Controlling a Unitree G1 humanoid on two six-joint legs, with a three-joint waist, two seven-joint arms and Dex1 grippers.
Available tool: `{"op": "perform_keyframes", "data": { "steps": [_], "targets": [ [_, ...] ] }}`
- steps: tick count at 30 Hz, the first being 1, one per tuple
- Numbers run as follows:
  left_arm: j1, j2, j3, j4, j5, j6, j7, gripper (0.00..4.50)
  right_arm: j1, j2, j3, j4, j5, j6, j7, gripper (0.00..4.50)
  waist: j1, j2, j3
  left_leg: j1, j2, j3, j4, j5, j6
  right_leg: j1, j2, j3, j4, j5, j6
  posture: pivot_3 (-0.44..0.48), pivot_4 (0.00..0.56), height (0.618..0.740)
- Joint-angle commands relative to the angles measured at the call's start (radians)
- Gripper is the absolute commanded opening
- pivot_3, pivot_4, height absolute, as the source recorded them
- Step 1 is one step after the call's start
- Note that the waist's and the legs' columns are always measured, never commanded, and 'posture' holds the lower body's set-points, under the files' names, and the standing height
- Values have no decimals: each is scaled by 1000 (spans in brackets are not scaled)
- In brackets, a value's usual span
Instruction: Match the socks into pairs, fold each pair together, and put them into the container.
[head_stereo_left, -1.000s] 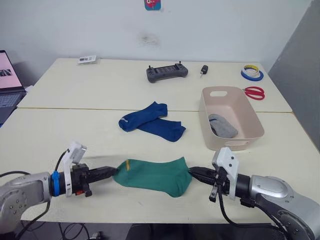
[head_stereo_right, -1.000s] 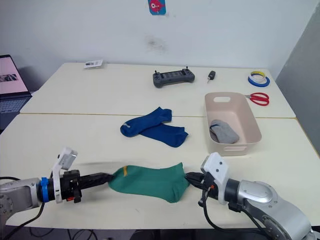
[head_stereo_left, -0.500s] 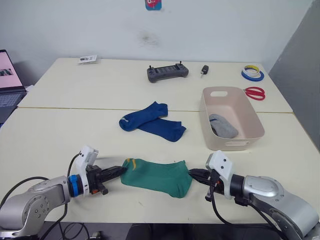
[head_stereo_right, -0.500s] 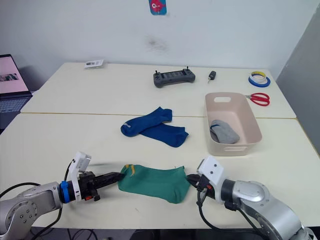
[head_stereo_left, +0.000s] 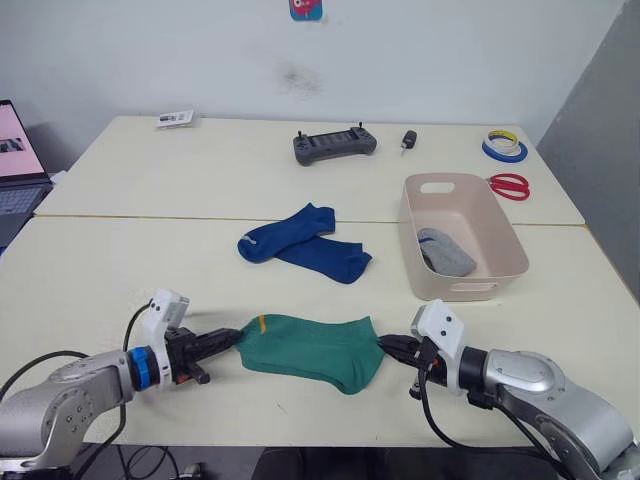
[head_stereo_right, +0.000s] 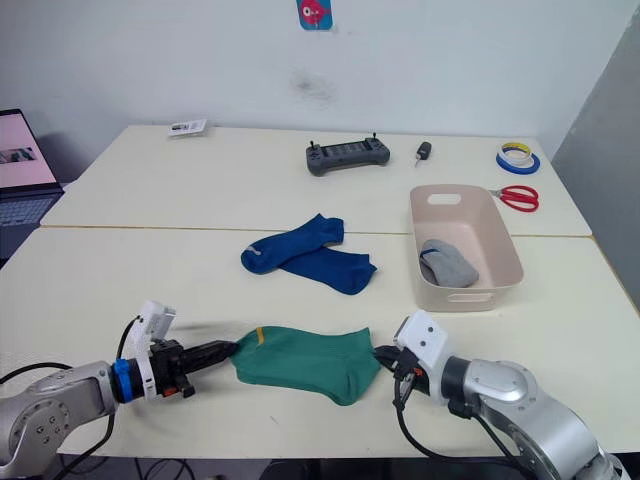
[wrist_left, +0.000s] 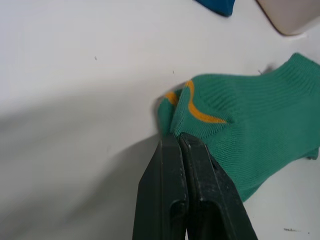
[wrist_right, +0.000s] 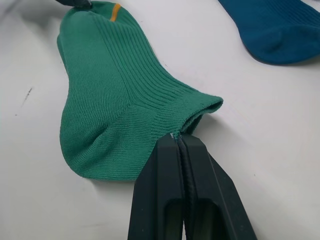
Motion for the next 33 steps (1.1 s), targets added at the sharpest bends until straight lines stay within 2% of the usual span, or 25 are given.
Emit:
{"op": "perform_keyframes", "data": {
  "steps": [1,10,12,13,16,19,20,23,26,27,29,33],
  "targets": [
    [11,4,4,-21,-2,-15,-16,0,-8,2,11,-12,-11,7,-7,17,0,0,0,0,0,0,0,0,0,0,0,0,0,0,0,0,150,740],
    [10,14,18,-16,-14,-17,-27,0,-21,13,17,-9,-10,26,-8,17,0,0,0,0,0,0,0,0,0,0,0,0,0,0,0,0,150,740],
    [20,30,9,-18,9,-32,-36,0,-18,16,8,-9,-9,27,-12,440,0,0,0,0,0,0,0,0,0,0,0,0,0,0,0,0,150,740],
    [25,32,8,-20,20,-43,-39,404,-16,15,0,-12,-2,29,-9,655,0,0,0,0,0,0,0,0,0,0,0,0,0,0,0,0,150,740],
    [38,35,33,-23,38,-82,-43,1228,-10,11,-24,-22,9,32,-7,1654,0,0,0,0,0,0,0,0,0,0,0,0,0,0,0,0,150,740],
    [72,89,67,-35,57,-150,-126,2179,0,-6,-67,-41,16,12,4,2725,0,0,0,0,0,0,0,0,0,0,0,0,0,0,0,0,150,740],
    [55,114,81,-25,68,-172,-139,2191,5,-14,-92,-52,29,-4,22,3051,0,0,0,0,0,0,0,0,0,0,0,0,0,0,0,0,150,740],
    [-31,162,99,8,66,-226,-186,2191,-1,-18,-139,-68,69,-42,65,3051,5,0,0,0,0,0,0,0,0,0,0,-1,0,0,0,0,150,740],
    [-107,184,72,-19,28,-210,-230,2191,-38,-3,-117,-63,68,-78,80,3051,3,0,0,0,-1,0,0,0,0,0,0,0,0,0,0,0,150,740],
    [-127,183,51,-41,16,-198,-236,2191,-53,10,-102,-59,67,-84,79,2877,2,0,0,0,-1,1,0,0,0,0,0,0,-1,0,0,0,150,740],
    [-156,176,-8,-89,17,-188,-241,1815,-84,40,-60,-41,54,-89,71,2463,-1,0,0,0,0,1,0,0,0,0,0,0,-1,0,0,0,150,740],
    [-173,155,-200,-141,146,-292,-265,671,-133,77,75,38,-35,-133,74,1019,-4,1,0,0,0,1,0,0,0,0,1,1,0,0,0,0,150,740]
  ]
}}
